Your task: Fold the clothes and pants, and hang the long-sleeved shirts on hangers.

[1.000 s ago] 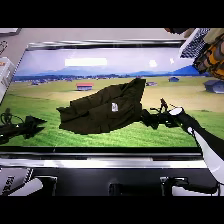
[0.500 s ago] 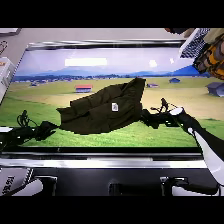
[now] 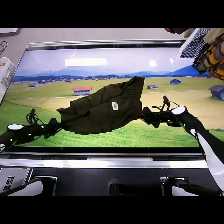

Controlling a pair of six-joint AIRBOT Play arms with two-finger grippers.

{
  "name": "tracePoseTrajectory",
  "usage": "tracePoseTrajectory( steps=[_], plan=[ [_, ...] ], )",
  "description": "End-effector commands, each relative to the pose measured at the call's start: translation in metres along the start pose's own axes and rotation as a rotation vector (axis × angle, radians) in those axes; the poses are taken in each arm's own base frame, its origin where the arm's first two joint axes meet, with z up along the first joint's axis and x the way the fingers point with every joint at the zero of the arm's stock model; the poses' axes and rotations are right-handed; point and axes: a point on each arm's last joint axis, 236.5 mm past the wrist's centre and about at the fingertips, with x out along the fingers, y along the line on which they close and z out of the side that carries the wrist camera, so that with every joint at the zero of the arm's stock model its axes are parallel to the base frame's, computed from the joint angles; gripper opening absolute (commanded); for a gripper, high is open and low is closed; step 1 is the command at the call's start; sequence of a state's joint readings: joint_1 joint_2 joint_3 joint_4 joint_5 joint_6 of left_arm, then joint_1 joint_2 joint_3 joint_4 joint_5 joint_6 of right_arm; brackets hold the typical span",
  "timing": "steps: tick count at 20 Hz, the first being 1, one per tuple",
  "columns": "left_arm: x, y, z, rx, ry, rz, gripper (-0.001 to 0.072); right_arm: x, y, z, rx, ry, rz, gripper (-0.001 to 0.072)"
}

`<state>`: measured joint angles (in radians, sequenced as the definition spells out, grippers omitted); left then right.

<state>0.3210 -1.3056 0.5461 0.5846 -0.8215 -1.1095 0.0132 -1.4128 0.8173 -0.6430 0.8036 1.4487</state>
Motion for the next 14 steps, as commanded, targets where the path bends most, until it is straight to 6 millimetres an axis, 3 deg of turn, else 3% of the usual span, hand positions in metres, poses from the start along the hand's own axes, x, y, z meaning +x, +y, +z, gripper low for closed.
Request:
tracePoseTrajectory(
  steps=[1,4,6,8,11,14],
  plan=[
    [0.005,-0.019,0.006,-0.018,-0.015,-0.053,0.0013,-0.005,0.006,-0.001,-0.007,-0.004,0.011,0.0036],
    [-0.01,-0.051,0.021,0.045,-0.015,-0.12,0.0012,-0.02,0.023,0.006,-0.051,-0.052,0.037,0.0036],
    [-0.034,-0.088,0.037,0.127,-0.045,-0.181,0.0012,-0.047,0.051,0.017,-0.124,-0.124,0.076,0.0036],
    [-0.072,-0.136,0.055,0.229,-0.104,-0.248,0.0011,-0.088,0.094,0.027,-0.221,-0.217,0.14,0.0035],
    [-0.157,-0.214,0.075,0.388,-0.266,-0.304,0.0011,-0.181,0.167,0.031,-0.455,-0.4,0.192,0.0035],
    [-0.255,-0.263,0.076,0.497,-0.488,-0.242,0.0011,-0.289,0.207,0.017,-0.611,-0.615,0.124,0.0035]
  ],
)
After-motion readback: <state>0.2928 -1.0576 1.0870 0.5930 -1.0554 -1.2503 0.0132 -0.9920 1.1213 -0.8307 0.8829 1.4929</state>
